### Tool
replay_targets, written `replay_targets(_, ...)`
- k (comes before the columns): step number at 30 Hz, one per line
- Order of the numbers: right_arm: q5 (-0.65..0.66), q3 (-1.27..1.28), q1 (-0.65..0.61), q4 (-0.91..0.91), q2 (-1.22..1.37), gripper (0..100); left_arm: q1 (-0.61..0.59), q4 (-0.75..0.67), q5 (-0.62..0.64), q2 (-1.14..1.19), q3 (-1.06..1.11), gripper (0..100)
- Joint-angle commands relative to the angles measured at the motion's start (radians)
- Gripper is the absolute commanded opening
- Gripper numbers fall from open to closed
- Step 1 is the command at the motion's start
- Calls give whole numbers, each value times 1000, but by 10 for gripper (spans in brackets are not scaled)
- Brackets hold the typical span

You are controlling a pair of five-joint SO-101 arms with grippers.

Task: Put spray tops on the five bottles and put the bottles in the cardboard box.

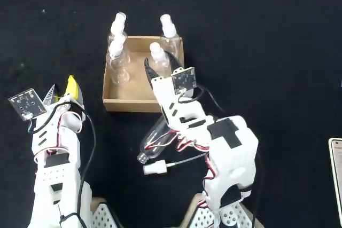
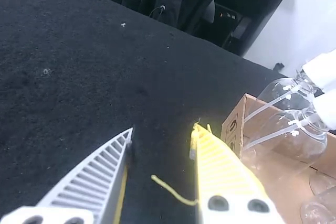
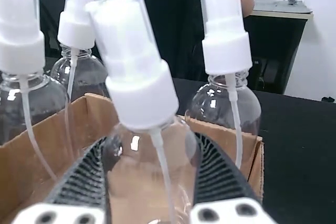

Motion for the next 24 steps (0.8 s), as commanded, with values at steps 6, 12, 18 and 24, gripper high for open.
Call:
replay_targets(6,3,-38,-17,-28,-5,165,4,-28,5,-8,-18,159)
replay_targets(12,3,-36,-17,-29,-5,134,4,-28,5,-8,-18,159)
replay_targets(18,3,7,-32,-49,-24,128,4,-28,5,-8,-18,159)
replay_targets(24,3,76,-32,-84,-82,131,4,-28,5,-8,-19,159)
